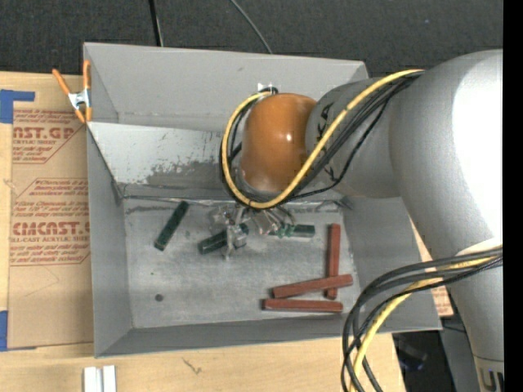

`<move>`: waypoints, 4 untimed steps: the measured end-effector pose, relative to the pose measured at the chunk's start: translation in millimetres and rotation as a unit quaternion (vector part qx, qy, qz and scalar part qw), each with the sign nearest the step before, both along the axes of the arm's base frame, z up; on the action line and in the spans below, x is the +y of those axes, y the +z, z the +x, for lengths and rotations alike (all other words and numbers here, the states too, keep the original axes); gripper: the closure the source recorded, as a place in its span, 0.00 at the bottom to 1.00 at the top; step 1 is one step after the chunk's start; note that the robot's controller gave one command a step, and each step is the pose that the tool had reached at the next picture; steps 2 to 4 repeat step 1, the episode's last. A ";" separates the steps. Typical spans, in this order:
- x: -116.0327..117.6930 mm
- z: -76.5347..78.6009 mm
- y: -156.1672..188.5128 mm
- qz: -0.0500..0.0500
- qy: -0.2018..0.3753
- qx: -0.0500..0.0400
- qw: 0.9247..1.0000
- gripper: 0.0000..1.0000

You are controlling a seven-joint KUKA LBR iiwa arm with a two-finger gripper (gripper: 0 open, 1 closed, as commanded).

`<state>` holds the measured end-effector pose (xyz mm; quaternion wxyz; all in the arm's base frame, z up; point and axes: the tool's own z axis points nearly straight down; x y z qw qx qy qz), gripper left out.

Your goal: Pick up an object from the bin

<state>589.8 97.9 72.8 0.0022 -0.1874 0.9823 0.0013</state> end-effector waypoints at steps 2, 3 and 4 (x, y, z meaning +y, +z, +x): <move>-5.5 -1.3 129.9 -0.001 0.045 0.000 0.999 1.00; -5.5 -1.3 129.9 -0.001 0.045 0.000 0.999 1.00; -5.5 -1.3 129.9 -0.001 0.045 0.000 0.999 1.00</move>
Offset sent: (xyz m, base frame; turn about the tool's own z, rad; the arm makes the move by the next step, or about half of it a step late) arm 0.0000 0.0000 0.0000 0.0000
